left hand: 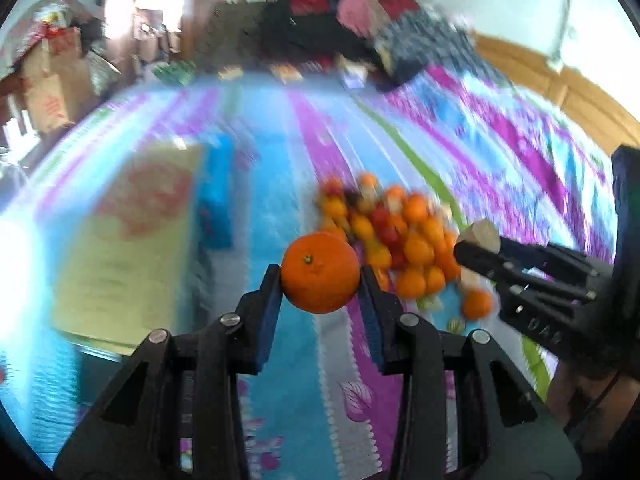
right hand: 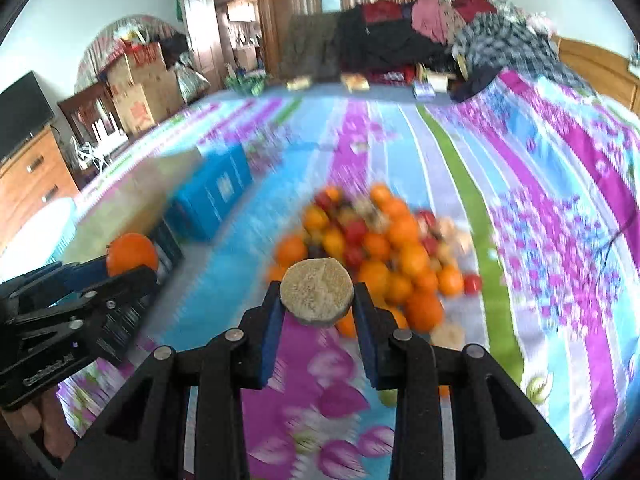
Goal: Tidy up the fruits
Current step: 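Carry the orange and fruit piece in both tools over the colander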
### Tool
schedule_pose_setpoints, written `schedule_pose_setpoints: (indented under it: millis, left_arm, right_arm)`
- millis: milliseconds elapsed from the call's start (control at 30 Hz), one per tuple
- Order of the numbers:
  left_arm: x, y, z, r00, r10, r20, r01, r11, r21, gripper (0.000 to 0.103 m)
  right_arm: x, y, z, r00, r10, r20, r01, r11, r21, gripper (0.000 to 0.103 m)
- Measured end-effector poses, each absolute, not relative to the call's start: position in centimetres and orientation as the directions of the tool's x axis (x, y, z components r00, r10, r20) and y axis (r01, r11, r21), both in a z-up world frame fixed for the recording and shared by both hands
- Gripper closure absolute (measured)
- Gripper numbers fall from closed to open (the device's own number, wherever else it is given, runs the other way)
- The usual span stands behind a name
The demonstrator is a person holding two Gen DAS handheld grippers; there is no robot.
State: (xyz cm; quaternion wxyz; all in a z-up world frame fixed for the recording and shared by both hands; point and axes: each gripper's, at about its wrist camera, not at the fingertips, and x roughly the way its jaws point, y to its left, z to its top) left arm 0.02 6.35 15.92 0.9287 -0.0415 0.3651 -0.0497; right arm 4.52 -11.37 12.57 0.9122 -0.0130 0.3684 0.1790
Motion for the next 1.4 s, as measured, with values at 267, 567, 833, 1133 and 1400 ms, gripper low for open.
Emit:
schedule_pose_setpoints:
  millis: [267, 567, 833, 1133, 1400]
  left_arm:
    - [-3.2, 12.9, 21.2, 0.802, 0.009, -0.598, -0.071, 0.994, -0.081, 0.064]
    - [-7.5, 22.8, 24.3, 0.789, 0.197, -0.581, -0.289, 0.955, -0.069, 0.064]
    - [-10.5, 31.5, 24.9, 0.71, 0.314, -0.63, -0.464, 0.882, -0.084, 0.063]
    - [-12.1, 38.0, 21.2, 0.572, 0.27, -0.775, -0.562, 0.817, -0.13, 0.063]
    - [-12.1, 40.3, 17.0, 0.46, 0.119, -0.88, -0.574, 0.796, -0.193, 0.063]
  right_arm:
    - [2.6, -4.5, 19.7, 0.693, 0.421, -0.585, -0.445, 0.888, 0.112, 0.067]
    - [0.9, 4.1, 24.8, 0.652, 0.536, -0.536, -0.566, 0.814, 0.126, 0.066]
    - [-0.8, 14.1, 26.9, 0.516, 0.641, -0.568, -0.707, 0.693, 0.141, 0.066]
    - [-0.2, 24.4, 23.4, 0.269, 0.631, -0.728, -0.775, 0.59, 0.225, 0.066]
    - [0.2, 28.2, 19.1, 0.151, 0.521, -0.84, -0.779, 0.586, 0.224, 0.066]
